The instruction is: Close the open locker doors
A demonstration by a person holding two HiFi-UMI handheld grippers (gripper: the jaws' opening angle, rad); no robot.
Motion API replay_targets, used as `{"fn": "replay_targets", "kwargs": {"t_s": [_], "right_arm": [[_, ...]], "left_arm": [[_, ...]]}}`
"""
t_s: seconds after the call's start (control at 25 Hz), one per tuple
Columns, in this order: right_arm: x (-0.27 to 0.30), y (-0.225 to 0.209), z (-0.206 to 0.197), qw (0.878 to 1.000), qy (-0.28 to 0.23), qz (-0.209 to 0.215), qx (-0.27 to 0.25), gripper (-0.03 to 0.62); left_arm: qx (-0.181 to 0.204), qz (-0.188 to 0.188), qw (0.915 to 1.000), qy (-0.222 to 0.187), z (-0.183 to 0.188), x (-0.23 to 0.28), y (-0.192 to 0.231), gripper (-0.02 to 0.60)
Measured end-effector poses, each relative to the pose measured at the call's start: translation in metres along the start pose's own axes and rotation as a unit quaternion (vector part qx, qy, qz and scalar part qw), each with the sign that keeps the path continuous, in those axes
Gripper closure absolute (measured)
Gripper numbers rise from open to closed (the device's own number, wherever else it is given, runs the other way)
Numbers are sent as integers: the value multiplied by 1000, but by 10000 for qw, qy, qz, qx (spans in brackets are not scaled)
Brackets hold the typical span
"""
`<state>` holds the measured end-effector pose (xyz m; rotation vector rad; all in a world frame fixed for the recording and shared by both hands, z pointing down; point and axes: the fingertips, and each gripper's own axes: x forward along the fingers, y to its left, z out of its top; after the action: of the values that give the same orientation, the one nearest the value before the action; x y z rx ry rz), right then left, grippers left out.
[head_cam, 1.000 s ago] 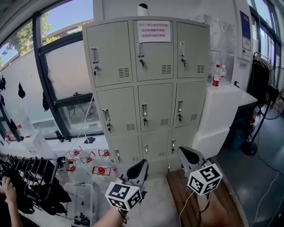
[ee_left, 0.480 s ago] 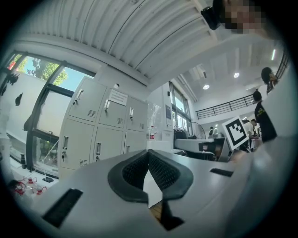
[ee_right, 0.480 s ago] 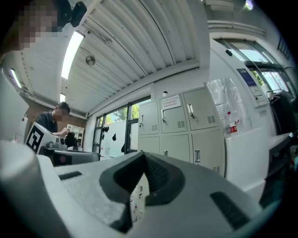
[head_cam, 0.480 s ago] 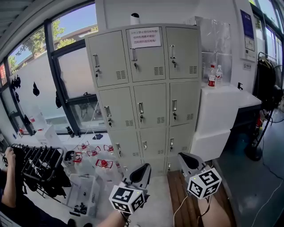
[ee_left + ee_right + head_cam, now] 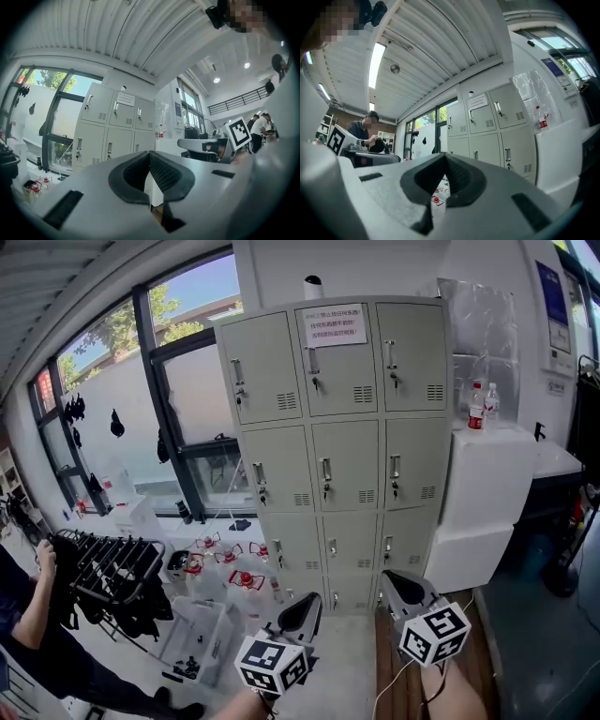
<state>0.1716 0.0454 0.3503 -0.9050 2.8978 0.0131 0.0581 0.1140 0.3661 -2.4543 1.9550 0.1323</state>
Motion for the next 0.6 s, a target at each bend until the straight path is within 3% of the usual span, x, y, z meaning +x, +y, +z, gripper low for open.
{"fn": "replay_targets", "kwargs": {"t_s": [0.6], "right_arm": [[-10,13,8,9999,-68,-73,-69,594]], "left_arm": [[-39,-94,9999,-84,7,-13,-4,580]]}}
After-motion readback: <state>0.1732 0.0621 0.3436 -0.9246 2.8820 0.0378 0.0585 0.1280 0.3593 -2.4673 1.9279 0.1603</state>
